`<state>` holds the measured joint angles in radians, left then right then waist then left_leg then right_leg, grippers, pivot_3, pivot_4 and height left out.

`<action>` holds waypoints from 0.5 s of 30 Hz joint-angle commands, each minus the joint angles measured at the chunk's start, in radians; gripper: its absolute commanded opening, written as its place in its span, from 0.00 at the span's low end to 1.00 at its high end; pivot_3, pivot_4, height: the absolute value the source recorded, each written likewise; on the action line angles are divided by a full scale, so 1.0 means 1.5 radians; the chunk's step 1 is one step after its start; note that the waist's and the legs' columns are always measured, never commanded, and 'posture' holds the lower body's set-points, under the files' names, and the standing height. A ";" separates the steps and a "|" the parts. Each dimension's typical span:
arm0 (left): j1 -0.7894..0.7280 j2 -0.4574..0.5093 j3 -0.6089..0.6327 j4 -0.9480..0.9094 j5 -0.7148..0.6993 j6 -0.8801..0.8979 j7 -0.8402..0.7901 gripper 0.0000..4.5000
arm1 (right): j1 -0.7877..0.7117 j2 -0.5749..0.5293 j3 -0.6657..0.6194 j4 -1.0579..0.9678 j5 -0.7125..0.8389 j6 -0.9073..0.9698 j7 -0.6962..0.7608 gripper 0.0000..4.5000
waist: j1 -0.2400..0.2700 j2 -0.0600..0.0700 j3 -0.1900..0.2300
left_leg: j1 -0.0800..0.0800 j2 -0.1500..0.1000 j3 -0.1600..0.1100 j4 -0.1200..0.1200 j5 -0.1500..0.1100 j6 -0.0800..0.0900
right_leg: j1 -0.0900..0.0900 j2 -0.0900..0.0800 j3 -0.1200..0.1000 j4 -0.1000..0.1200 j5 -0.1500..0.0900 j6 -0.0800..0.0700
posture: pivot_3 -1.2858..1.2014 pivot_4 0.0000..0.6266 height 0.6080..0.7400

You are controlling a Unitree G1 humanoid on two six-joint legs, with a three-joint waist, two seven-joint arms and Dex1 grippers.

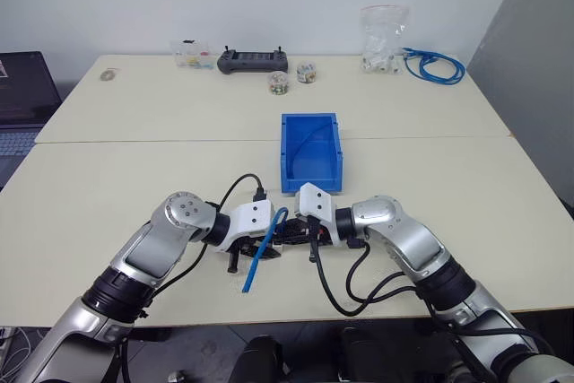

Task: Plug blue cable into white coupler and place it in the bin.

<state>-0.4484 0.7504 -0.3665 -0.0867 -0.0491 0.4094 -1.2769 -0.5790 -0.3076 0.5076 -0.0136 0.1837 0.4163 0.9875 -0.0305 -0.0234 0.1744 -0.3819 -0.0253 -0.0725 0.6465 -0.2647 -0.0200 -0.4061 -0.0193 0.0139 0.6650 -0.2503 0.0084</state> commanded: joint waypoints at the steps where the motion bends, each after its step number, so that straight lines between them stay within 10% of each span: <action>1: 0.005 0.001 -0.014 -0.012 0.006 0.000 -0.002 0.17 | -0.001 -0.002 0.010 0.002 -0.007 -0.003 0.023 0.03 | 0.000 0.000 0.000 | 0.000 0.000 0.000 0.000 0.000 0.000 | 0.000 0.000 0.000 0.000 0.000 0.000 | 0.52 0.24 1.00; 15: 0.016 0.002 -0.008 -0.026 0.004 0.002 0.006 0.17 | -0.008 0.011 0.097 0.092 -0.035 0.077 0.103 0.03 | -0.001 0.002 -0.006 | 0.001 0.000 0.000 0.000 0.000 0.000 | 0.001 0.000 0.000 0.000 0.000 0.000 | 0.52 0.24 1.00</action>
<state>-0.4291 0.7501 -0.3666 -0.0975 -0.0463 0.4081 -1.2734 -0.6310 -0.2901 0.5338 0.0616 0.1653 0.4643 1.0811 -0.0314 -0.0200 0.1653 -0.3800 -0.0253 -0.0720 0.6461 -0.2647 -0.0200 -0.4050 -0.0192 0.0144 0.6650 -0.2504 0.0083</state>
